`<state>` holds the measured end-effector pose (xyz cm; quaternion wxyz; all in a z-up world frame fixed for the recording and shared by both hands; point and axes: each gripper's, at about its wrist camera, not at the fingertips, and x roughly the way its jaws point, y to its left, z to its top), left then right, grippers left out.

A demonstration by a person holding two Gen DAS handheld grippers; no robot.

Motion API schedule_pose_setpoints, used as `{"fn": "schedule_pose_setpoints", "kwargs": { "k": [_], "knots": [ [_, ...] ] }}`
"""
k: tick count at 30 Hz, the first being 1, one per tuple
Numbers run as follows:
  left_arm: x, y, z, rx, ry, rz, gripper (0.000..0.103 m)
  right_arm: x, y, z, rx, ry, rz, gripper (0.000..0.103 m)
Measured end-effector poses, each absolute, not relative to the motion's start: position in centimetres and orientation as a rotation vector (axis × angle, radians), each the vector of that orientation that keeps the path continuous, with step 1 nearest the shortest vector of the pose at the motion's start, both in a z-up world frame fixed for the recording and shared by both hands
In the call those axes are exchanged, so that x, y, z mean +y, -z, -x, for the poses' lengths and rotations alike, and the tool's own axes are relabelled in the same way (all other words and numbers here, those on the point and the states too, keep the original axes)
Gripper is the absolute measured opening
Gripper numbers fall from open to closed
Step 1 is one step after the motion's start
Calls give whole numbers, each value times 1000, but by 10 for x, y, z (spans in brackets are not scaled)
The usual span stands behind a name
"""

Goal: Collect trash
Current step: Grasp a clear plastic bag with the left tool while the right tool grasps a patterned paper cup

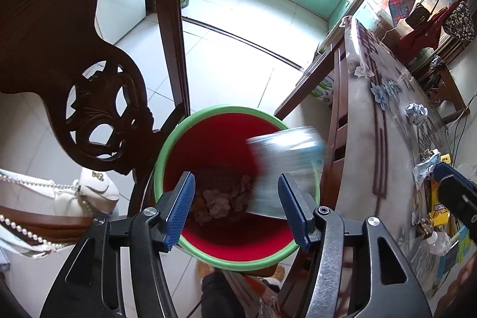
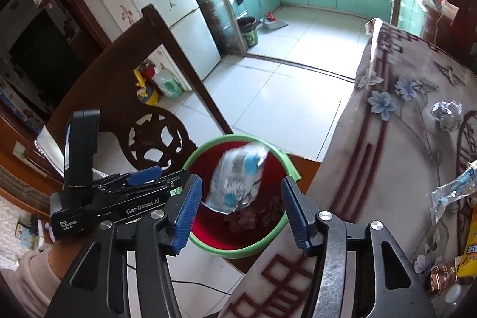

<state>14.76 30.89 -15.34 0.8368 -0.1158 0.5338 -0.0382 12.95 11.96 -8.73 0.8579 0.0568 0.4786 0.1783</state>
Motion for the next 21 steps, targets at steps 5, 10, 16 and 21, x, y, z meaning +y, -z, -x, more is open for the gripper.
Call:
{"fn": "schedule_pose_setpoints", "kwargs": {
  "k": [5, 10, 16, 21],
  "knots": [
    [293, 148, -143, 1117, 104, 217, 57, 76, 78, -119, 985, -287, -137, 54],
    [260, 142, -136, 1110, 181, 159, 57, -5, 64, -91, 966, -119, -119, 54],
    [208, 138, -129, 1119, 307, 100, 58, -135, 58, -46, 1031, 129, -39, 58],
    [145, 130, -124, 1107, 390, 59, 64, -225, 80, -22, 1169, 207, 99, 61]
  ]
}}
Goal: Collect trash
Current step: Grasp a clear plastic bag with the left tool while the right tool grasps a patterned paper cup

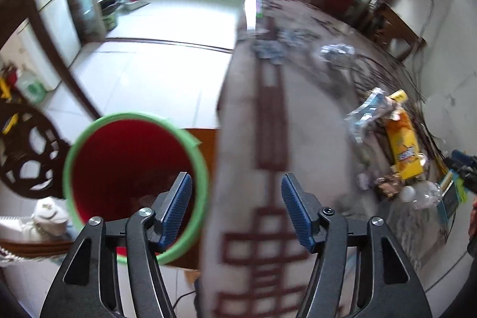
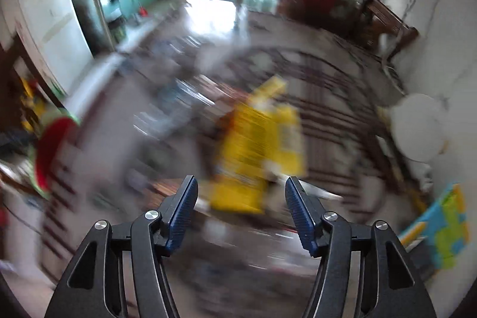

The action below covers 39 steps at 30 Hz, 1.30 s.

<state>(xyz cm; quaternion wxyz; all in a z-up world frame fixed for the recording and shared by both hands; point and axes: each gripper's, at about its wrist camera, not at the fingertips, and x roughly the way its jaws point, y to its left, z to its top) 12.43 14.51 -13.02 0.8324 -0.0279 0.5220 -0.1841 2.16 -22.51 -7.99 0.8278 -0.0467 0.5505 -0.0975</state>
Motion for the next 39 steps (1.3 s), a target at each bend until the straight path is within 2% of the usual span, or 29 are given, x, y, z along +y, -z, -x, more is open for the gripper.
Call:
{"fn": "schedule_pose_setpoints", "kwargs": {
  "k": [5, 12, 18, 20, 21, 22, 32, 33, 34, 37, 38, 39],
  "knots": [
    [74, 127, -124, 1100, 438, 23, 68, -274, 108, -19, 1248, 111, 135, 61],
    [-23, 132, -136, 1118, 496, -46, 74, -290, 144, -34, 1298, -16, 285, 61],
    [-65, 139, -147, 1141, 472, -97, 75, -304, 168, -41, 1307, -63, 255, 60],
    [-65, 144, -152, 1166, 447, -68, 75, -316, 166, -40, 1285, -71, 161, 49],
    [-64, 146, -154, 1175, 433, -66, 75, -323, 165, -38, 1269, -72, 106, 38],
    [-65, 147, -154, 1178, 425, -71, 75, -329, 164, -37, 1259, -70, 63, 20],
    [-77, 174, -175, 1241, 408, 24, 74, -347, 146, -14, 1133, -37, -167, 18],
    [-78, 175, -177, 1234, 399, 31, 70, -349, 146, -14, 1129, -34, -177, 18],
    [-78, 174, -177, 1213, 393, 30, 59, -349, 145, -13, 1126, -33, -193, 18],
    [-76, 175, -181, 1210, 399, 45, 35, -351, 145, -13, 1118, -33, -229, 18],
    [-74, 174, -182, 1212, 402, 43, 32, -349, 143, -11, 1115, -31, -236, 18],
    [-72, 173, -181, 1213, 405, 40, 17, -348, 141, -9, 1110, -28, -241, 18]
  ]
}}
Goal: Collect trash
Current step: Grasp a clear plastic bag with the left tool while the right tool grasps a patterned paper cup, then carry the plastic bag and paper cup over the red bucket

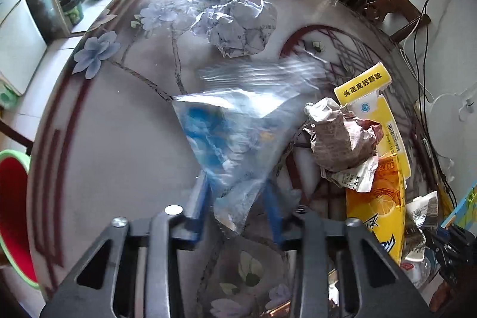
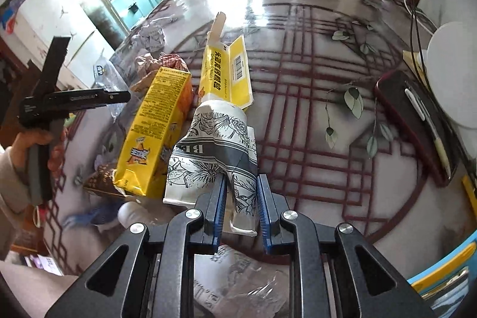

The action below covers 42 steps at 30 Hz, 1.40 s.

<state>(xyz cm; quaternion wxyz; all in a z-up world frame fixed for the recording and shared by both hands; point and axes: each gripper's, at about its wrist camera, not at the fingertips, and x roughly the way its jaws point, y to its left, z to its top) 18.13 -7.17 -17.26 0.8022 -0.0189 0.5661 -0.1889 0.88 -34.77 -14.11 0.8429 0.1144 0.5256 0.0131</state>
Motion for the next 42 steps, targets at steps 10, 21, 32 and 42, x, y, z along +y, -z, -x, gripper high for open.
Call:
{"fn": "schedule_pose_setpoints", "kwargs": {
  "k": [10, 21, 32, 42],
  "knots": [
    [-40, 141, -146, 1124, 385, 11, 10, -333, 112, 6, 1029, 2, -258, 18],
    [-16, 113, -109, 1084, 387, 25, 10, -299, 92, 3, 970, -48, -300, 18],
    [25, 110, -104, 1076, 399, 64, 10, -252, 86, -10, 974, -41, -299, 18],
    [66, 119, -108, 1099, 417, 76, 10, -211, 78, -25, 961, -21, -302, 18]
  ]
}}
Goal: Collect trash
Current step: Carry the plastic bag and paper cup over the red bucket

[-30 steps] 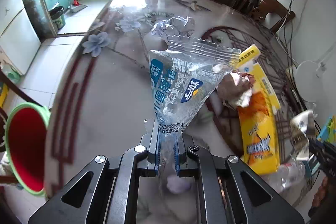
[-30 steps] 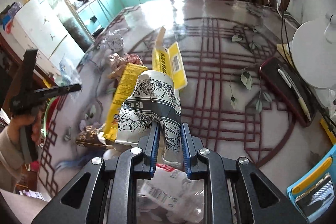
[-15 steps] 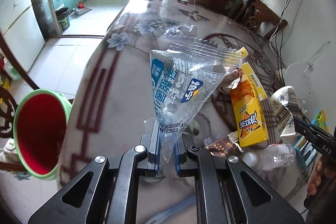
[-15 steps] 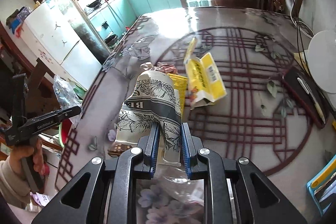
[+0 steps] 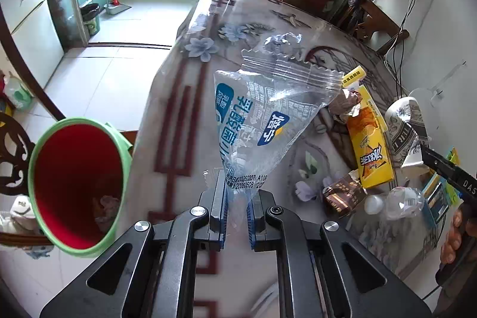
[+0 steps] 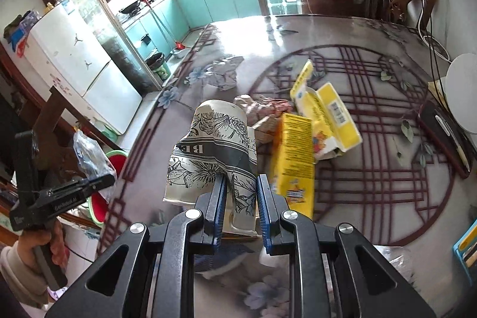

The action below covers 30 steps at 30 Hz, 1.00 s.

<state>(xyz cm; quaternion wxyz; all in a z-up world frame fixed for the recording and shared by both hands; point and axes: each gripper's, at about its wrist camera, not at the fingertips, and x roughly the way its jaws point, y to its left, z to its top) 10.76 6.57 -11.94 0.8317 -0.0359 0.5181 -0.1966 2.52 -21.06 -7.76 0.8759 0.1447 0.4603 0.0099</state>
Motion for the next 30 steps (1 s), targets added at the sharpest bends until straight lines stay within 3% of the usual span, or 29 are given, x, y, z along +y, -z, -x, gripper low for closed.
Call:
{"fn": "schedule_pose_setpoints", "kwargs": {
  "k": [30],
  "knots": [
    [180, 125, -106, 1096, 284, 173, 10, -89, 65, -63, 948, -170, -213, 18]
  ]
}}
